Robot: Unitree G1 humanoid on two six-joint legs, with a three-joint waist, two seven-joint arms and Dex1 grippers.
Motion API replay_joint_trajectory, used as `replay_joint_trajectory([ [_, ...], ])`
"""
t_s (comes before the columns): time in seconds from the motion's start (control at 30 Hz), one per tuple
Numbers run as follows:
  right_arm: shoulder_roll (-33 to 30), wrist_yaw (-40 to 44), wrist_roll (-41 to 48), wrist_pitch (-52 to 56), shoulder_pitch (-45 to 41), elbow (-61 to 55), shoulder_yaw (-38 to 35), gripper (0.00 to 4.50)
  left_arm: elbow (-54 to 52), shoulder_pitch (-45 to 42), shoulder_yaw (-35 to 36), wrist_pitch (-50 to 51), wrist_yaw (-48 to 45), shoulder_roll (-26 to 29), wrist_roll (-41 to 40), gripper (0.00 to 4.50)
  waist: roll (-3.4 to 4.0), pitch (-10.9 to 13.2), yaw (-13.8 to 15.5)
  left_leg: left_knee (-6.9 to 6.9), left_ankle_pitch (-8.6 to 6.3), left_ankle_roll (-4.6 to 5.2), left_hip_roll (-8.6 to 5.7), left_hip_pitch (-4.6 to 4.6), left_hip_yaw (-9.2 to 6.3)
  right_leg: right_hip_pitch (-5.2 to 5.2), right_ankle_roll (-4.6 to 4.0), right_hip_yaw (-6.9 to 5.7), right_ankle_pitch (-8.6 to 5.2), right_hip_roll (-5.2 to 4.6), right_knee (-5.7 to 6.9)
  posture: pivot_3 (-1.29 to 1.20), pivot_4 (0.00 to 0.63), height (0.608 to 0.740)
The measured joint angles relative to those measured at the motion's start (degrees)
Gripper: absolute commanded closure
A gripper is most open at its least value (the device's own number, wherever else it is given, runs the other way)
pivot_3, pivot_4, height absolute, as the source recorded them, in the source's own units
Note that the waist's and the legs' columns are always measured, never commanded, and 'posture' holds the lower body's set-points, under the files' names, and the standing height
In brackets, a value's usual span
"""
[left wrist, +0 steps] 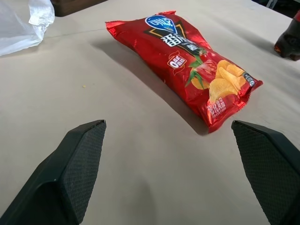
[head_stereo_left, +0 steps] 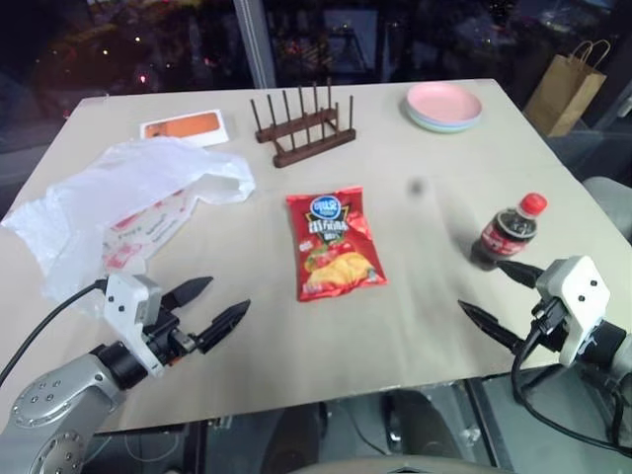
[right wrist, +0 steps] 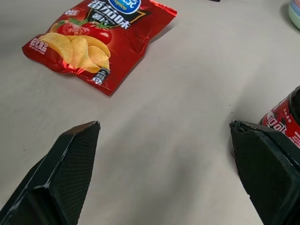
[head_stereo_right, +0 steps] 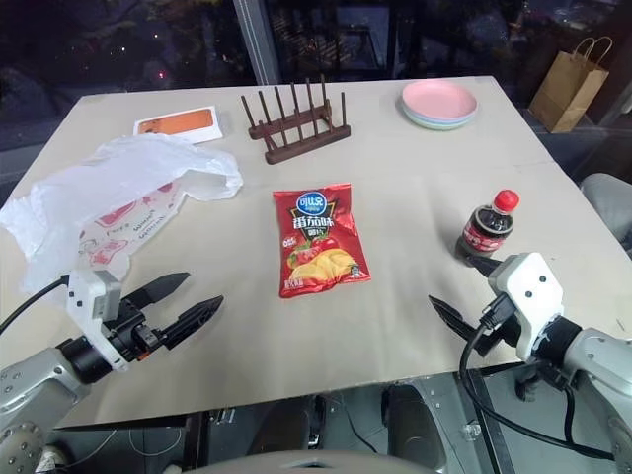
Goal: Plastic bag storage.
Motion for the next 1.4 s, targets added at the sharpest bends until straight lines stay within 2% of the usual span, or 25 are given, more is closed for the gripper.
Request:
replay_joint_trajectory([
  [0.17, 2.48, -0.25, -0.17, -4.0, -0.34, 0.17, 2.43, 0.0, 0.02, -4.7, -1.69, 0.36, 4.16, -2.11, 0.0, 0.03, -0.01, 0.0, 0.69, 0.02, -0.04, 0.01, -0.01, -0.02, 0.01, 0.04, 0.03, -0.01, 0.0, 0.03, -0.11, 0.0, 0.15, 0.74],
  [0.33, 2.03, 0.28, 0.95, -6.42, -5.31, 0.71, 5.72, 0.0, -0.07, -12.04, -3.52, 1.72, 11.43, -2.52, 1.35, 0.03, -0.02, 0.0, 0.9, 0.09, -0.04, 0.01, -0.04, 0.02, 0.02, 0.1, 0.06, -0.01, 0.02, 0.03, -0.1, 0.0, 0.15, 0.74],
  [0.43, -0.13, 2.25, 1.94, -8.31, -11.51, 1.27, 8.12, 0.0, 0.12, -19.52, -5.91, 2.26, 18.33, 0.51, 9.15, 0.03, -0.03, 0.0, 0.94, 0.08, -0.03, 0.02, -0.08, 0.03, -0.06, 0.11, 0.05, -0.07, 0.02, 0.11, -0.09, 0.0, 0.15, 0.74],
  [0.6, -1.74, 4.0, 3.97, -8.86, -15.32, 2.24, 10.12, 0.0, 1.0, -24.69, -10.4, 5.13, 27.63, 4.85, 22.86, 0.03, -0.03, 0.02, 0.94, 0.01, -0.04, 0.02, -0.11, -0.04, -0.05, 0.1, 0.03, -0.04, 0.02, 0.12, -0.16, 0.0, 0.15, 0.74],
  [0.73, -1.79, 3.79, 3.65, -10.11, -17.89, 3.94, 12.32, 0.0, 3.58, -24.26, -18.36, 7.45, 30.11, 18.27, 39.79, 0.03, -0.13, 0.07, 0.86, -0.1, -0.04, 0.02, -0.1, -0.02, -0.02, 0.09, 0.03, -0.01, 0.01, 0.14, -0.27, 0.0, 0.15, 0.74],
  [0.83, -1.6, 3.19, 3.46, -10.51, -18.29, 4.5, 13.19, 0.0, 7.95, -25.59, -20.06, 9.4, 30.35, 21.99, 47.06, 0.03, -0.11, 0.08, 0.93, -0.2, -0.04, 0.02, -0.08, -0.02, -0.04, 0.07, 0.03, -0.05, 0.01, 0.1, -0.33, 0.0, 0.15, 0.74],
  [1.03, -1.58, 2.57, 2.93, -12.07, -18.07, 4.55, 14.35, 0.0, 16.57, -32.47, -24.62, 12.07, 28.49, 21.62, 51.17, 0.03, -0.12, 0.08, 1.06, -0.21, -0.04, 0.02, -0.1, -0.2, -0.15, 0.01, 0.05, -0.21, 0.03, 0.05, -0.42, 0.0, 0.15, 0.74],
  [1.17, -1.51, 2.19, 1.89, -12.63, -18.84, 5.16, 15.97, 0.0, 31.29, -43.52, -28.71, 11.33, 28.23, 15.11, 51.78, 0.03, -0.1, 0.06, 1.19, -0.16, -0.04, 0.02, -0.16, -0.24, -0.23, 0.02, 0.17, -0.3, 0.21, 0.03, -0.39, 0.0, 0.15, 0.74],
  [1.23, -1.31, 2.01, 1.53, -12.64, -19.5, 5.56, 16.88, 0.0, 36.03, -46.17, -29.69, 10.3, 28.51, 13.36, 51.92, 0.52, -0.14, 0.08, 1.19, -0.07, -0.04, 0.02, -0.16, -0.36, -0.33, -0.02, 0.07, -0.4, 0.29, 0.04, -0.38, 0.0, 0.15, 0.74],
  [1.27, -1.26, 1.87, 1.43, -12.65, -19.52, 5.59, 17.01, 0.0, 37.91, -47.05, -30.18, 9.61, 28.65, 12.91, 51.96, 0.53, -0.14, 0.08, 1.17, -0.06, -0.04, 0.02, -0.16, -0.39, -0.35, -0.02, 0.07, -0.43, 0.29, 0.04, -0.38, 0.0, 0.15, 0.74],
  [1.37, -0.86, 0.96, 1.19, -12.65, -19.92, 5.61, 17.89, 0.0, 49.45, -52.52, -29.2, 5.09, 28.4, 11.59, 51.23, 1.79, -0.19, 0.09, 0.77, -0.04, -0.04, 0.02, -0.17, -0.53, -0.34, -0.18, 0.05, -0.45, 0.32, 0.0, -0.36, 0.0, 0.15, 0.74],
  [1.4, -0.84, 0.85, 1.17, -12.64, -19.91, 5.61, 17.96, 0.0, 50.06, -52.86, -28.11, 4.76, 28.11, 11.32, 50.39, 1.99, -0.19, 0.09, 0.8, -0.04, -0.04, 0.02, -0.17, -0.53, -0.35, -0.18, 0.05, -0.45, 0.32, 0.0, -0.35, 0.0, 0.15, 0.74],
])
